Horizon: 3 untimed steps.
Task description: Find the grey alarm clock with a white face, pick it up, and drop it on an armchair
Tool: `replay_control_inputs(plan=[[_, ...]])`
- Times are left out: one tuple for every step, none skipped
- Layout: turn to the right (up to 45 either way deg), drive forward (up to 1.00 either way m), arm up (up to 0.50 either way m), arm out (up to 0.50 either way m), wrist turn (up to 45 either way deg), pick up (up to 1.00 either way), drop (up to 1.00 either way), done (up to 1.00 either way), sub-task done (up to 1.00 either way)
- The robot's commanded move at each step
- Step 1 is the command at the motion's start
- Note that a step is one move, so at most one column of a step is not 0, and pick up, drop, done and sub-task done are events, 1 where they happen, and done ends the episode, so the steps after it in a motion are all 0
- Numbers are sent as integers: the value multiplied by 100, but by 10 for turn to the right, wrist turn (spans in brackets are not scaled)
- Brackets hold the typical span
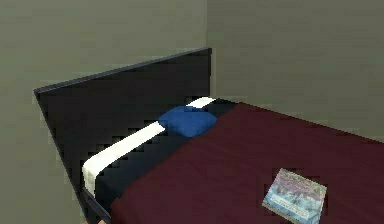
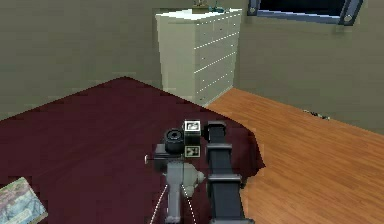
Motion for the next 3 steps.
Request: replay_control_inputs(plan=[[0, 0, 0, 0, 450, 0, 0, 0, 0], [0, 0, 0, 0, 450, 0, 0, 0, 0], [0, 0, 0, 0, 450, 0, 0, 0, 0]])
